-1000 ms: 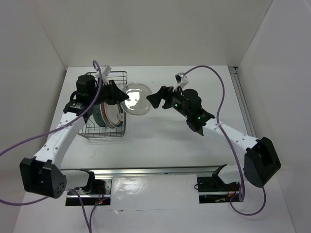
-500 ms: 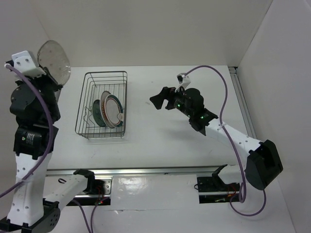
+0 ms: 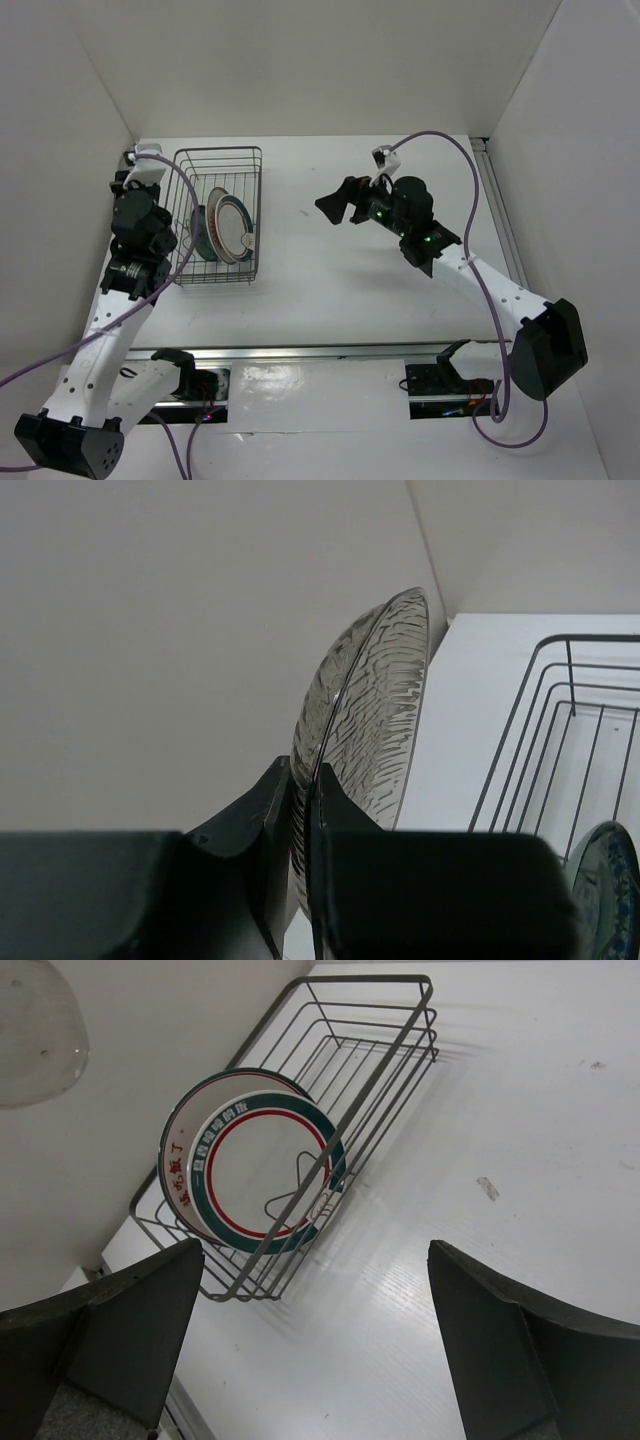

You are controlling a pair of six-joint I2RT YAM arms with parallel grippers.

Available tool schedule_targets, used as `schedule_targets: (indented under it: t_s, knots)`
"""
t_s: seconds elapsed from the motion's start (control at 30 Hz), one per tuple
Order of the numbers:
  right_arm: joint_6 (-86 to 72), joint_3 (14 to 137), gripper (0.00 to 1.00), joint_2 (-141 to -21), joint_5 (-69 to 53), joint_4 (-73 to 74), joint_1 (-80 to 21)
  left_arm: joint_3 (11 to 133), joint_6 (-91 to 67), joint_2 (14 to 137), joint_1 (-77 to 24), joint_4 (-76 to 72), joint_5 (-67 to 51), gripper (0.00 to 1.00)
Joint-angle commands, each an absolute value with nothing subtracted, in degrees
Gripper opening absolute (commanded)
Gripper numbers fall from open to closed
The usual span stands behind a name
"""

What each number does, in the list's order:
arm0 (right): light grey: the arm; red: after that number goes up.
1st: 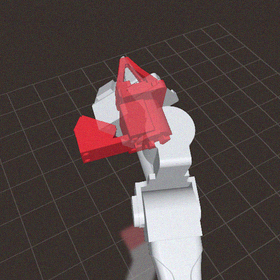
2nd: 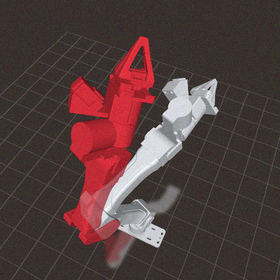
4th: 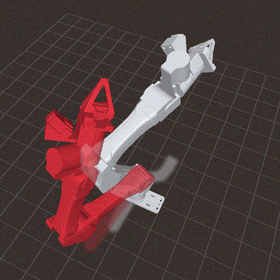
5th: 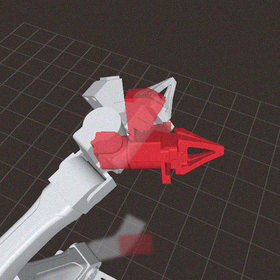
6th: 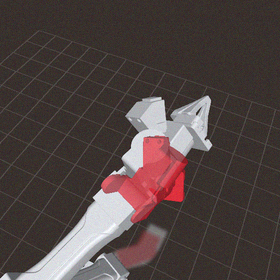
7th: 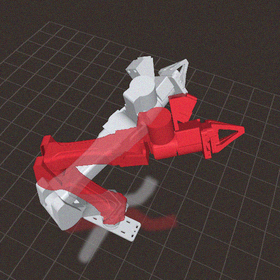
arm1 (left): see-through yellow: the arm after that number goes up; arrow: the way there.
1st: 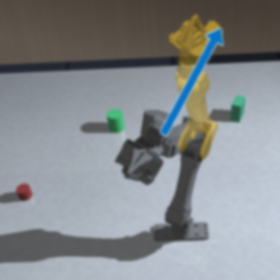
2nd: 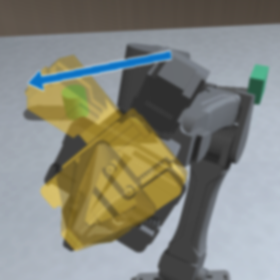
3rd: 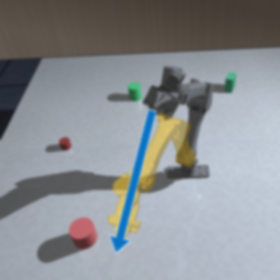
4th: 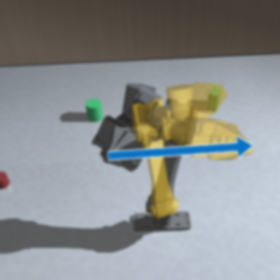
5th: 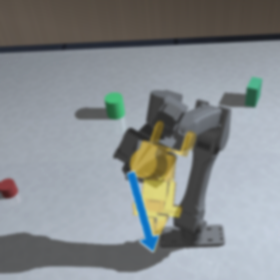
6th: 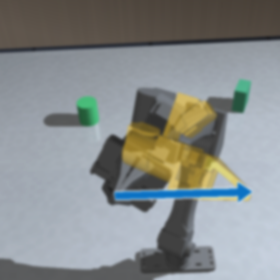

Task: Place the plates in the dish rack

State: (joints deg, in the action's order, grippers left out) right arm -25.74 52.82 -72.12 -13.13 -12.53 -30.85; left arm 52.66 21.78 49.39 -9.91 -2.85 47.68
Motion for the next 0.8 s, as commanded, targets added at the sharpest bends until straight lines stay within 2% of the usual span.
schedule_targets:
  t_s: [0.0, 0.13, 0.5, 0.77]
  knots:
    - [-24.2, 52.1, 1.0, -69.4, -15.7, -12.7, -29.8, 56.5, 24.5, 50.4, -9.8, -9.7, 46.2, 0.0]
    - [-23.6, 51.5, 1.0, -68.6, -16.8, -11.5, -28.6, 54.8, 21.8, 49.0, -9.8, -6.1, 37.4, 0.0]
    - [-23.6, 49.8, 1.0, -66.8, -18.5, -11.5, -26.9, 40.1, 13.7, 45.5, -8.1, -14.6, 34.5, 0.0]
    - [-23.6, 49.3, 1.0, -66.3, -19.5, -11.5, -26.4, 39.3, 7.9, 47.5, -6.2, -12.8, 29.6, 0.0]
